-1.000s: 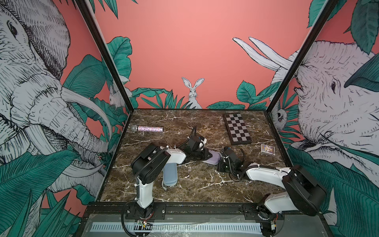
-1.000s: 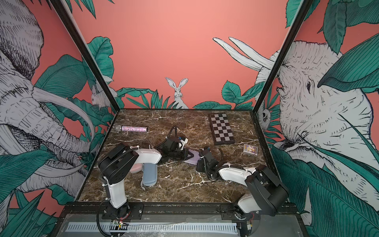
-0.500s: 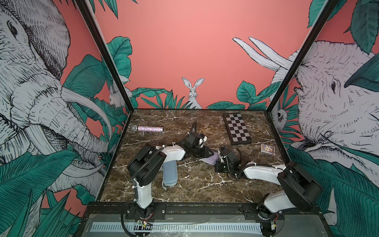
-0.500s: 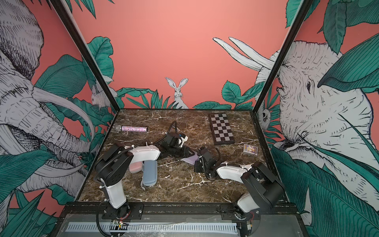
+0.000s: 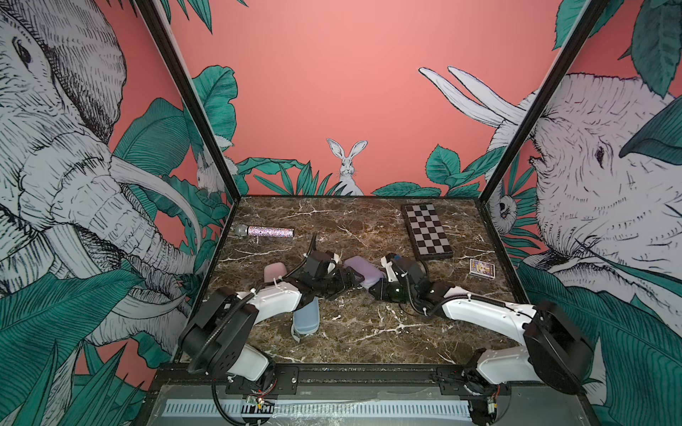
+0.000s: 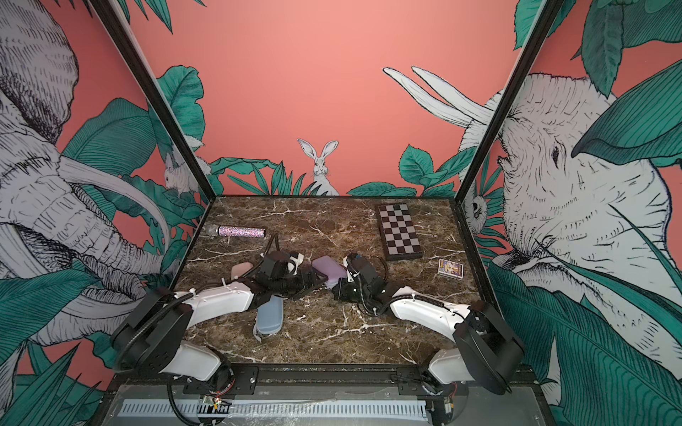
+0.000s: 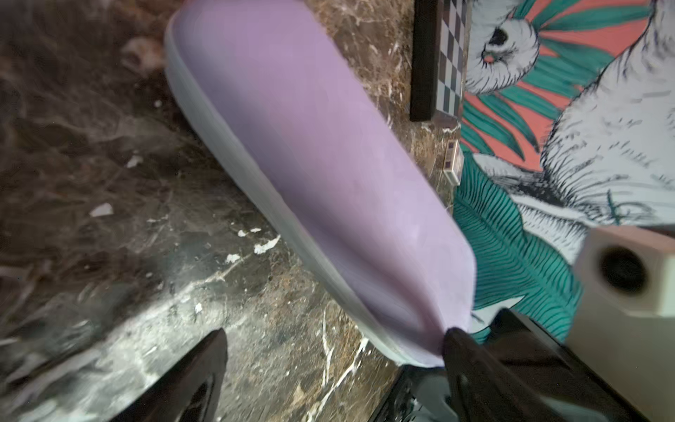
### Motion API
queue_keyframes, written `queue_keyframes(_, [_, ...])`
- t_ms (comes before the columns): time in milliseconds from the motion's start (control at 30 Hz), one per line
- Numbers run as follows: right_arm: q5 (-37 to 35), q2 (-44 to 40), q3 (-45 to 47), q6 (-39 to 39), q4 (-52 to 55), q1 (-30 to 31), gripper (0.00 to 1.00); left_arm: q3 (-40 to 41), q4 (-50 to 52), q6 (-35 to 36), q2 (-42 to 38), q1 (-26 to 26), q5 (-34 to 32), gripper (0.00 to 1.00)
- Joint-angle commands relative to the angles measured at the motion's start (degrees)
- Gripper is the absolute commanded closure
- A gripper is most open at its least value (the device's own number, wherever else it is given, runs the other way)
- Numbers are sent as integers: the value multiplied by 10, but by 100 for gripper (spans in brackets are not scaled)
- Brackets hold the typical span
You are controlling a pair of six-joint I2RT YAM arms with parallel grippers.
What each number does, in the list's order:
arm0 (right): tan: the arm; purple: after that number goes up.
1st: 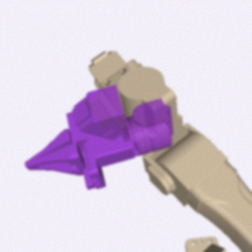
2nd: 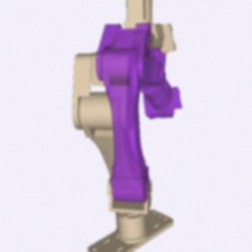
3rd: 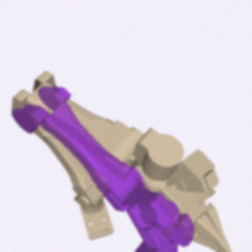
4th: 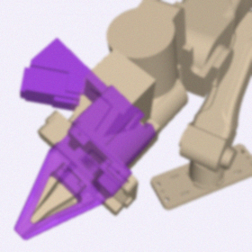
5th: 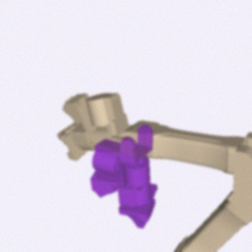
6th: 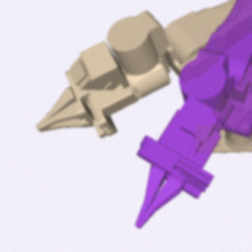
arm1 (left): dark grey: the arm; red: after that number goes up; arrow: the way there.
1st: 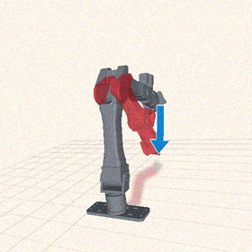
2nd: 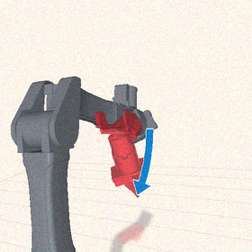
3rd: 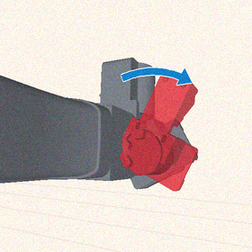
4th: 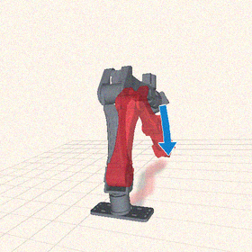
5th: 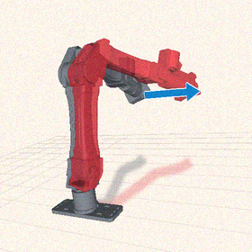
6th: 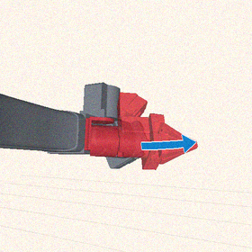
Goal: Put umbrellas into zippered umbrella sleeves
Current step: Zip the zipper on the umbrella sleeve.
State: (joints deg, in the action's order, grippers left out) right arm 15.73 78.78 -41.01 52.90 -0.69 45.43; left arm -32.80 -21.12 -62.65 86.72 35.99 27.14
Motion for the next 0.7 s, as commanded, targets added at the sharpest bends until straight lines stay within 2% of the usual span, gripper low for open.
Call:
queue_keyframes(0, [20, -1, -18, 19, -22, 6, 100, 24, -185, -111, 32, 20, -46, 6])
queue_keyframes(133, [23, 14, -16, 32, -41, 11, 100, 51, -285, -171, 81, 38, -102, 7])
queue_keyframes(233, [28, 25, -10, 54, -70, 16, 100, 65, -352, -218, 120, 71, -138, 10])
queue_keyframes(367, [36, 43, -11, 70, -95, 30, 100, 58, -367, -241, 148, 91, -166, 20])
queue_keyframes(500, [38, 46, -6, 67, -88, 38, 100, 59, -371, -254, 156, 90, -195, 39])
queue_keyframes(667, [-33, 22, -7, -24, 36, 44, 100, 54, -381, -272, 172, 88, -211, 74])
